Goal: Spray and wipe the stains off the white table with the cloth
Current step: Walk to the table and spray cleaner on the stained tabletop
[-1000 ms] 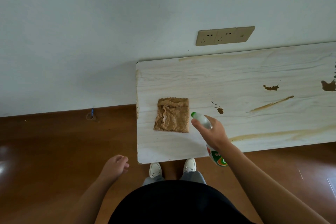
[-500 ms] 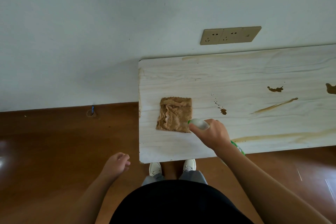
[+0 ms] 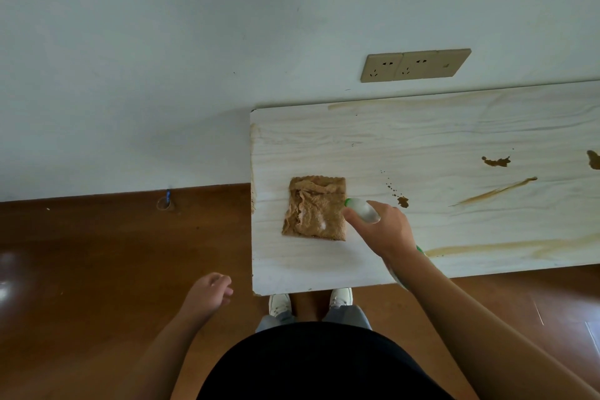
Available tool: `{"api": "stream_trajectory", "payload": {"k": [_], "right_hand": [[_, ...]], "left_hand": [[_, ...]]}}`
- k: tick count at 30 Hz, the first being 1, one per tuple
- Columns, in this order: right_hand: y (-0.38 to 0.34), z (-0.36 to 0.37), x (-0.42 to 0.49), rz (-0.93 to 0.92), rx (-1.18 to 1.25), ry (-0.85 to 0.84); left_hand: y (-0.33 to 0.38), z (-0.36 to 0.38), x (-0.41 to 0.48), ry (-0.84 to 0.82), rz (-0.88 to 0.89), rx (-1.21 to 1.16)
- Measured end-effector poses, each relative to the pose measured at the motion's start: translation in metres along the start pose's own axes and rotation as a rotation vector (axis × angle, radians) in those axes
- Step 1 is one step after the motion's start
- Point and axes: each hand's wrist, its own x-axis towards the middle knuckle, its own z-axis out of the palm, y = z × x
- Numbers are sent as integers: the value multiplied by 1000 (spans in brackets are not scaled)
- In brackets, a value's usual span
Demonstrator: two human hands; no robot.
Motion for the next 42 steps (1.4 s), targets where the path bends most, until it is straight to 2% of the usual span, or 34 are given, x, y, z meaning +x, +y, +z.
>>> {"api": "stream_trajectory", "payload": {"k": [7, 16, 27, 34, 42], "right_hand": [[-9, -8, 21, -128, -4, -62], [-27, -6, 29, -80, -104, -77], [8, -8, 11, 53, -121, -70], [14, -6, -5, 59, 19, -124], [-22, -14, 21, -119, 222, -227]], "left_hand": [[8, -6, 5, -10, 22, 0], [11, -3, 4, 2, 2, -54], [3, 1, 4, 4, 8, -51], [4, 4, -1, 4, 27, -29], [4, -3, -9, 53, 8, -71]]}}
